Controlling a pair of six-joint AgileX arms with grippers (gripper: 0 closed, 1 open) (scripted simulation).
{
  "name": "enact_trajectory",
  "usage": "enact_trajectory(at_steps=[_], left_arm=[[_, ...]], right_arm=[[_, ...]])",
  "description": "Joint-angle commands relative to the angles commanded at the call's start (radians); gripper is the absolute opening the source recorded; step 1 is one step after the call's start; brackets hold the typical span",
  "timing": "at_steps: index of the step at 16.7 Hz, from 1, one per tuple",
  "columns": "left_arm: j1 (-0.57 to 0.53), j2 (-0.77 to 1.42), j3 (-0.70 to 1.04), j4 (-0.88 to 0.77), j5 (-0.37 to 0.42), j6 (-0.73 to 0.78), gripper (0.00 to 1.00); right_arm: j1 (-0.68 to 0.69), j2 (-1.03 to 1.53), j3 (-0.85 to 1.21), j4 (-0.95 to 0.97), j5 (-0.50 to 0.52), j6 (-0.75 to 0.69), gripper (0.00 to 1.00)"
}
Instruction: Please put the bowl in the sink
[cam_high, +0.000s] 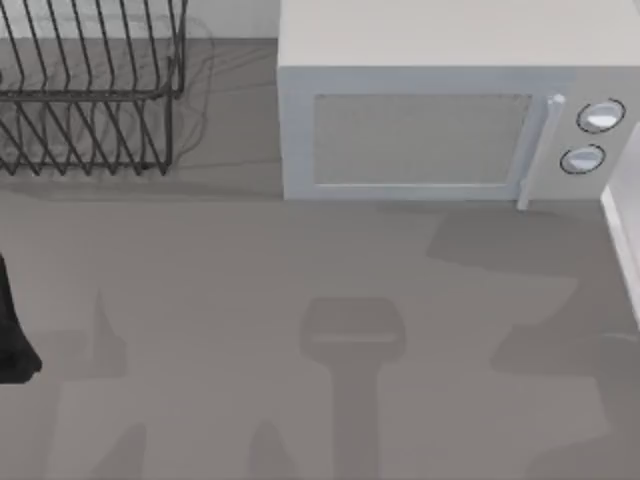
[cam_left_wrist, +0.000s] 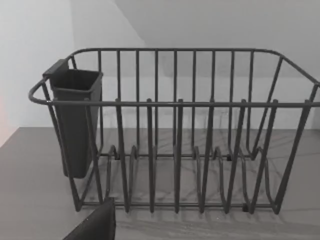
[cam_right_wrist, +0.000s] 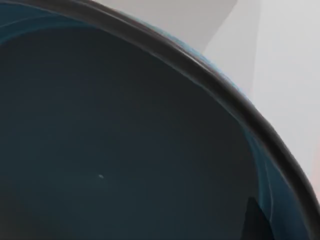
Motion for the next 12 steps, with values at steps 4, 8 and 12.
enact_trajectory(at_steps=[4, 8, 12], left_arm=[[0.000, 0.000, 0.000, 0.000, 0.000, 0.000, 1.00], [0.000, 0.000, 0.000, 0.000, 0.000, 0.000, 1.00], [0.000, 0.000, 0.000, 0.000, 0.000, 0.000, 1.00]], right_arm=[[-0.003, 0.110, -0.011, 0.113, -0.003, 0.000, 0.00], [-0.007, 0.344, -0.042, 0.381, -0.003, -0.002, 0.00], [-0.004, 0.577, -0.083, 0.672, 0.002, -0.005, 0.00]])
